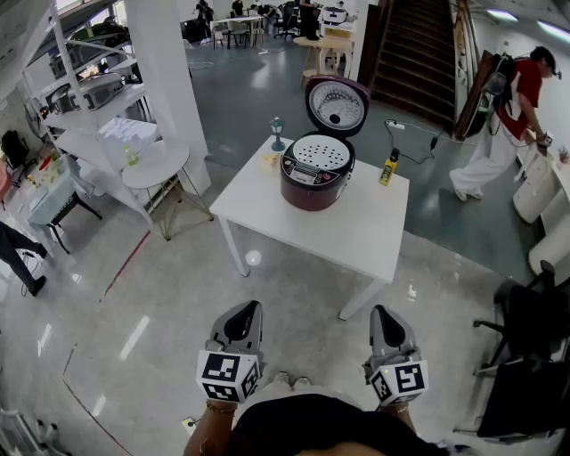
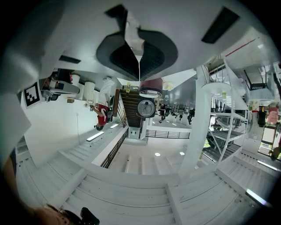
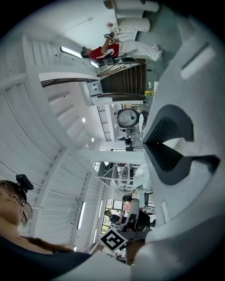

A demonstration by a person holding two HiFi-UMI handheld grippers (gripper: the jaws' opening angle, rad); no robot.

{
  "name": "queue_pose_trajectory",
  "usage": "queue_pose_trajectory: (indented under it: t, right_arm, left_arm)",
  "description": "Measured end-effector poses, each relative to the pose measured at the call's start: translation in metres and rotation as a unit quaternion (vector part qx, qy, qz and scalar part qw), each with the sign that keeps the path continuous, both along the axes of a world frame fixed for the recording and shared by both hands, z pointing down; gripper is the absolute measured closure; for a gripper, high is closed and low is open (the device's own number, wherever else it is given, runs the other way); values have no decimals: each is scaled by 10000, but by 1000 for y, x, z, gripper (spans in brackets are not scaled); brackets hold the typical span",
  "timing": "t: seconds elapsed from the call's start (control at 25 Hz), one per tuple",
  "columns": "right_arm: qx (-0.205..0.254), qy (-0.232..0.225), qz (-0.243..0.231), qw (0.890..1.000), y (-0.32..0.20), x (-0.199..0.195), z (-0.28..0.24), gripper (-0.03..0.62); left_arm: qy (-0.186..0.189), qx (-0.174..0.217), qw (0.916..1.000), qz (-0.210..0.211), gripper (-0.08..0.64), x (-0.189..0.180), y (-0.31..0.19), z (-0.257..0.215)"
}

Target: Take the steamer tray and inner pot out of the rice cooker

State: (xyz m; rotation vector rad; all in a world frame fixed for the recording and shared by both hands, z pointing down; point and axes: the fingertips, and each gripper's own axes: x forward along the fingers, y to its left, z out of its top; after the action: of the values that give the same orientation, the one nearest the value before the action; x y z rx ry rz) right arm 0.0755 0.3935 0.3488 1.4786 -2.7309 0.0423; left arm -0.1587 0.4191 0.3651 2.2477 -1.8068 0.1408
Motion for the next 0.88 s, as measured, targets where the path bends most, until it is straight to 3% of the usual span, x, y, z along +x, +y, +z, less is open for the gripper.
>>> queue_pose_trajectory:
  t: [0.48, 0.72, 0.84, 0.88]
  right_arm:
    - [-52, 92, 189, 9998, -4, 9, 5, 586]
    - [-39, -54, -161, 9998, -8, 6, 9, 586]
    - [-28, 23, -127, 9999, -13, 7, 9, 532]
    - [-52, -1, -89, 9999, -16, 8, 10, 458]
  left_arm:
    - [-14, -39, 10000, 69, 551, 6, -8, 0]
    - [95, 304, 9993, 185, 551, 13, -13, -8]
    - [44, 336, 9990, 304, 549, 19, -17, -8]
    - [-2, 334, 9990, 301, 547, 20, -19, -7]
